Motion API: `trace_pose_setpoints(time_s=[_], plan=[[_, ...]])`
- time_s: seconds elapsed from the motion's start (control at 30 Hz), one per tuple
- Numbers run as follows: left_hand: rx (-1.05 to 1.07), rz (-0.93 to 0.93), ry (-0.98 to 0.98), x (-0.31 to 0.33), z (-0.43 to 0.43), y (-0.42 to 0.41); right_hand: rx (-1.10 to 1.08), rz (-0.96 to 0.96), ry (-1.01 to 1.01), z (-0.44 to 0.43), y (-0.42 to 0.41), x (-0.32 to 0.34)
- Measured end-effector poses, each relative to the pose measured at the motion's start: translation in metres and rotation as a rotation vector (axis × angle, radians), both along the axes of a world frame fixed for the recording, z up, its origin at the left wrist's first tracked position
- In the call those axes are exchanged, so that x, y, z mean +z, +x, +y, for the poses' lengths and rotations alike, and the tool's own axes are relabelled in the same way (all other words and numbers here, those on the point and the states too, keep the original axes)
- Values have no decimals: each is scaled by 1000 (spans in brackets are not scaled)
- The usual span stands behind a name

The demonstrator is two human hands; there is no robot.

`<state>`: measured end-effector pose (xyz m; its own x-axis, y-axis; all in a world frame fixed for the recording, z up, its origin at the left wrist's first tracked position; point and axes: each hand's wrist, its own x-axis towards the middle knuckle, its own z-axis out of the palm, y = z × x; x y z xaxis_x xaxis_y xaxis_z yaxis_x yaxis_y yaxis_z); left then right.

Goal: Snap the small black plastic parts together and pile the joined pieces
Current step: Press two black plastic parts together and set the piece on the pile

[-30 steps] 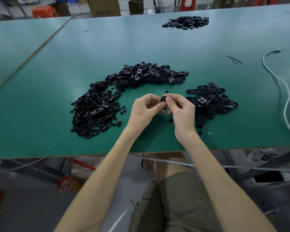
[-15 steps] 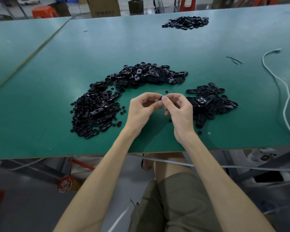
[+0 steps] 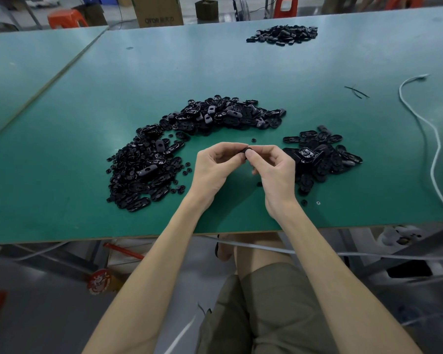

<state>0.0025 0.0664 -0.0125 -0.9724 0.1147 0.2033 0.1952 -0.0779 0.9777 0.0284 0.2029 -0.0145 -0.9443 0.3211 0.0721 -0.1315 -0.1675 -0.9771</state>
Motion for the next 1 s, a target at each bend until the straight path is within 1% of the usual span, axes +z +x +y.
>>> trace_pose_setpoints(time_s=[0.2,0.33,0.73,0.83,0.93,1.0], plan=[[54,-10,-42,2,1,2,33,-7,38,-1,0,-1],[73,-28,-36,2,0,2,53,-6,58,-1,0,-1],[32,-108,23,4,-5,0,76,6,96,-1,-1,-3],[47,-103,-2,3,-5,-1,89,8,111,-2,-1,-2],[112,-84,-11,-1,-7,-3,154,33,189,-5,2,-1],[76,-68,-44,0,-8,-4,101,37,159,-6,1,-2]])
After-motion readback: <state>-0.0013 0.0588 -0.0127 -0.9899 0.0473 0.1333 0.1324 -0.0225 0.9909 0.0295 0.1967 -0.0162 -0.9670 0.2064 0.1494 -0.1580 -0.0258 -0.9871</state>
